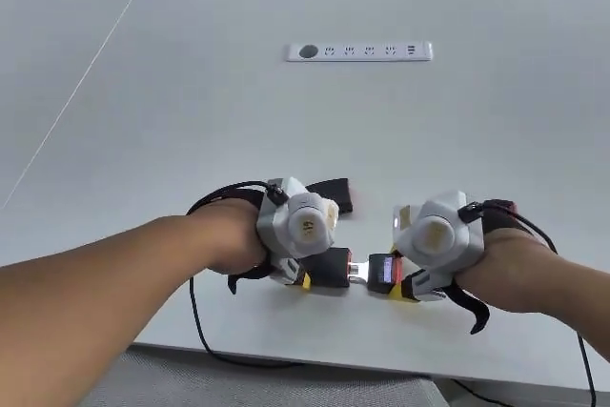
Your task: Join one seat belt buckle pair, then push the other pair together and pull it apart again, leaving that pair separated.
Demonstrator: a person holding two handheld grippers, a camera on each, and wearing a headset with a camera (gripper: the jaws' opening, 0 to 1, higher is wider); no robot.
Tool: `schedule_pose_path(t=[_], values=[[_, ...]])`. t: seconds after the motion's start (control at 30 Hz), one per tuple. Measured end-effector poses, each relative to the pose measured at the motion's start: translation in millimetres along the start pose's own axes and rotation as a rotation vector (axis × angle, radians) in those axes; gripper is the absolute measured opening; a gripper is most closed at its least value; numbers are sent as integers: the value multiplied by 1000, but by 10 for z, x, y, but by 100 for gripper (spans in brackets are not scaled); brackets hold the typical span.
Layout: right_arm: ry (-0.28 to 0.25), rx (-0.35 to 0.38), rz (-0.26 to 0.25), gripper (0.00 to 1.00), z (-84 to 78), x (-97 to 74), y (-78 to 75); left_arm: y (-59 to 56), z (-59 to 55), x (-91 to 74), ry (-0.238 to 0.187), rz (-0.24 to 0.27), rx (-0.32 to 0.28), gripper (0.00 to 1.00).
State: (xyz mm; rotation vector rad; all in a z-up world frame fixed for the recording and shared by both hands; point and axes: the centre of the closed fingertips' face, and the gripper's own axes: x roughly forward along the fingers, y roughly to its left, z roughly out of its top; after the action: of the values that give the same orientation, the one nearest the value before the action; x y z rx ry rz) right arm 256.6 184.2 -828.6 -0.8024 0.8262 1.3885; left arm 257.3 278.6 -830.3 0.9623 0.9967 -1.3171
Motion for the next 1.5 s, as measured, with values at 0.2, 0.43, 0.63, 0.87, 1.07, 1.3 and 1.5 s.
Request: schedule_pose_path(t=[0.2,0.43,0.63,0.87,1.07,1.3,1.5], values=[[12,-15,-7,31,45,29,-16,16,7,4,-4,-4,-6,31],[22,-29,-8,31,81,55,-37,19,7,6,8,-5,0,31],[33,-29,-16,31,90,59,-34,13,4,4,13,-3,9,31],[29,-21,-22,31,158,101,-23,8,1,1,15,0,4,31],[30,-20,-46,31,184,59,-61,9,-8,1,21,-2,20,31],[23,-10,-43,31,183,102,-43,6,-2,8,30,-1,24,31],[-31,-22,-28,31,161,85,-14,10,-20,-2,8,7,-14,32]])
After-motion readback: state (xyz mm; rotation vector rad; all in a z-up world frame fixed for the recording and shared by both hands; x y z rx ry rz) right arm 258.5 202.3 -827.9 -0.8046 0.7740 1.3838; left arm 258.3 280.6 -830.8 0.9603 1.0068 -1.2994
